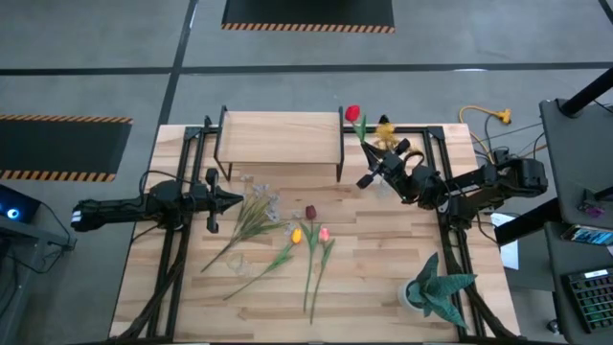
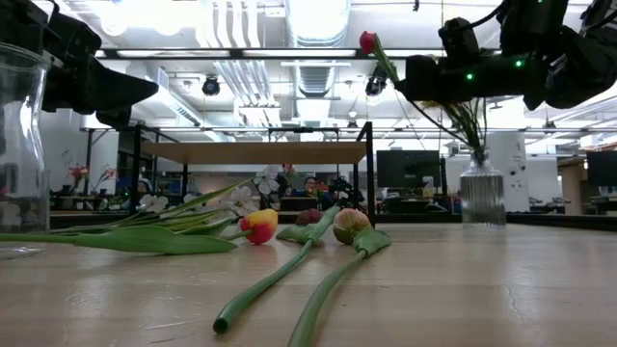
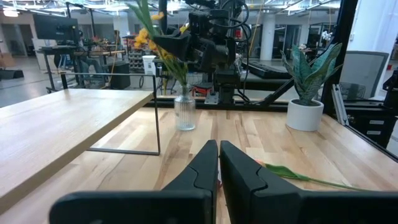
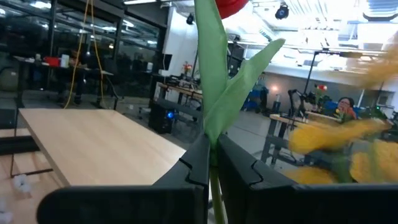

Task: Pick and place flowers into a vace then onto a shelf
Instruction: Put the red flower into the left transparent vase

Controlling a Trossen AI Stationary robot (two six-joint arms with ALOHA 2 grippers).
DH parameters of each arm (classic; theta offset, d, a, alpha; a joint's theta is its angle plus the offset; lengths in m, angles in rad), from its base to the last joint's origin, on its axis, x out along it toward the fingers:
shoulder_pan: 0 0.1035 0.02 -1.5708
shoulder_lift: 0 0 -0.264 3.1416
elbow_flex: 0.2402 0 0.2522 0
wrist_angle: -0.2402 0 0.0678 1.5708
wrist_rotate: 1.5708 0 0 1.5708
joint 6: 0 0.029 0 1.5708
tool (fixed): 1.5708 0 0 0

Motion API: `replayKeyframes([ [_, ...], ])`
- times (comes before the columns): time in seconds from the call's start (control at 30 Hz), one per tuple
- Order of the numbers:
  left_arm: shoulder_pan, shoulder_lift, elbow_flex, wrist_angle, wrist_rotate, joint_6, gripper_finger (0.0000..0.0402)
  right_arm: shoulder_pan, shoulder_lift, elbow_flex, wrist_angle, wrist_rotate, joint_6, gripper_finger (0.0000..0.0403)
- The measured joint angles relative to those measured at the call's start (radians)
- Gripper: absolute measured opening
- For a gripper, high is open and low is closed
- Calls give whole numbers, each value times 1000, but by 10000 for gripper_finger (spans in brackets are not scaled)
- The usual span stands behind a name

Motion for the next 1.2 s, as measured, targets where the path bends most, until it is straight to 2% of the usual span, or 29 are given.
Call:
replayKeyframes([
  [0.63, 0, 0, 0, 0, 0, 0, 1, 1, 0, 9, 9, -5, 3, 13],
  [0.83, 0, 0, 0, 0, 0, 0, 1, 1, -4, 17, 29, -41, 3, 13],
  [1.2, 0, 0, 0, 0, 0, 0, 1, 42, -105, 20, 33, -67, -46, 13],
])
